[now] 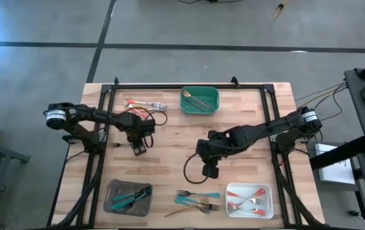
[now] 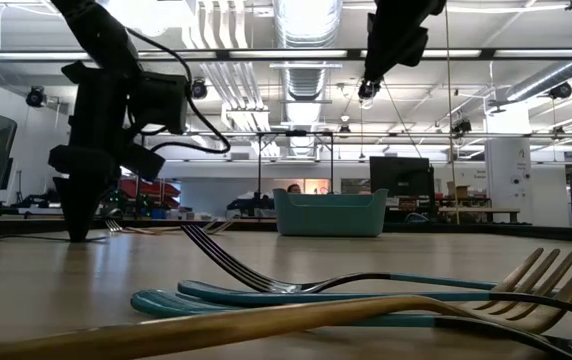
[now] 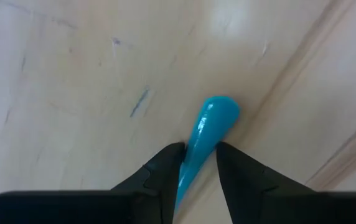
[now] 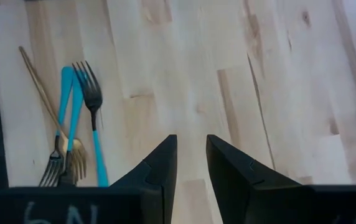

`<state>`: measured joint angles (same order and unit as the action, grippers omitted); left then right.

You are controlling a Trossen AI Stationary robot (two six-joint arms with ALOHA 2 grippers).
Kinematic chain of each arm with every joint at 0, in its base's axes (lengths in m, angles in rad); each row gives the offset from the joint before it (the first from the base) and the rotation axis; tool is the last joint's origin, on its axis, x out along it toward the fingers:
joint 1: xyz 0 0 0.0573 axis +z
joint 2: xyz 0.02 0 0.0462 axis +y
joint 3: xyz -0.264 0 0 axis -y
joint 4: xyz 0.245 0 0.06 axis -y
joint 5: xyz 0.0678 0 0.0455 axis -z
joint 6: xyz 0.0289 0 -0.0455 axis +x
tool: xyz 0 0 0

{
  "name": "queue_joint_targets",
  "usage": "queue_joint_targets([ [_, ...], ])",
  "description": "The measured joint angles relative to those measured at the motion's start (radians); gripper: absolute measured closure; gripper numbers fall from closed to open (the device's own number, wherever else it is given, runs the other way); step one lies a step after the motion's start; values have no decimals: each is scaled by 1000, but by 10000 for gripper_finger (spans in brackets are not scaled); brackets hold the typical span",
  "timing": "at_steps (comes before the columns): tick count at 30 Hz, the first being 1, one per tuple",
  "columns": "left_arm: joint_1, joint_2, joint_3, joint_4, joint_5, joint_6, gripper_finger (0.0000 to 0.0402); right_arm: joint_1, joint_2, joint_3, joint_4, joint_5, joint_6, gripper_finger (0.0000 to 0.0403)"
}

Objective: Sort silverware by color (type)
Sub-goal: Put the blue fork into the black bin

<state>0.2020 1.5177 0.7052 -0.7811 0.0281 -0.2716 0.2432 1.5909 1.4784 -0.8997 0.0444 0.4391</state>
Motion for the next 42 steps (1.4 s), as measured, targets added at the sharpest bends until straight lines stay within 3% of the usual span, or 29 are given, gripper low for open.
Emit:
queue_joint_targets([
  [16,1,1,1,134,-4,-167,396,-27,0,0,-4,0,-135,326],
  [28,6,5,104,300,-2,-213,401,-28,0,0,-27,0,-170,326],
  [34,6,4,185,292,34,-176,401,-28,0,0,-69,-1,-161,326],
  [42,-12,3,183,171,94,-133,401,-25,0,0,-130,-26,-160,326],
])
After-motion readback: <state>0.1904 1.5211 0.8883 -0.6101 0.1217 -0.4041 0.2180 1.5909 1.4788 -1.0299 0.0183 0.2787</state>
